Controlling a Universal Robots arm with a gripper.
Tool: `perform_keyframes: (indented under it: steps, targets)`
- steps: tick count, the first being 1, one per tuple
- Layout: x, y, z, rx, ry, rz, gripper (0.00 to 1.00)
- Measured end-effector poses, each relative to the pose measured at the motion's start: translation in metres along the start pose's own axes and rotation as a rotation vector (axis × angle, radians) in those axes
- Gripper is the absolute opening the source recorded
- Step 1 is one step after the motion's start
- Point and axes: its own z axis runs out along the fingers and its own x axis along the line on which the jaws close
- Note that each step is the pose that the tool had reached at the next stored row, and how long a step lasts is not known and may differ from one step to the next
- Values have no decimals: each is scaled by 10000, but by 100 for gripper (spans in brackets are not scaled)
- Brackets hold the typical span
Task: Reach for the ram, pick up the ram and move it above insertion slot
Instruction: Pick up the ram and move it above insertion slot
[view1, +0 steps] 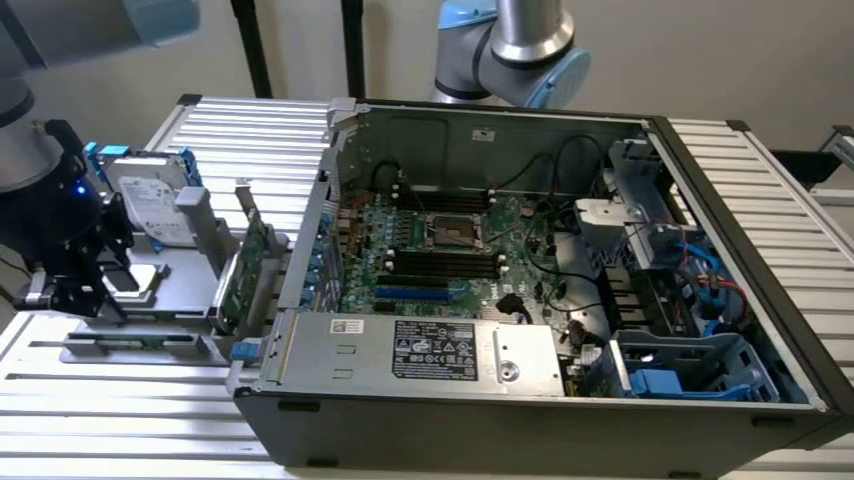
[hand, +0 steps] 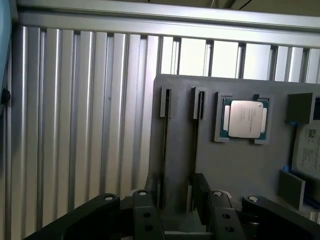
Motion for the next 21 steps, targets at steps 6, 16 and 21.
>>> perform_keyframes:
  steps: [6, 16, 21]
  targets:
    - [27, 2, 109, 2, 0, 212, 42]
    - [45, 2, 290, 4, 0, 505, 42]
    - [46, 2, 380, 4, 0, 559, 42]
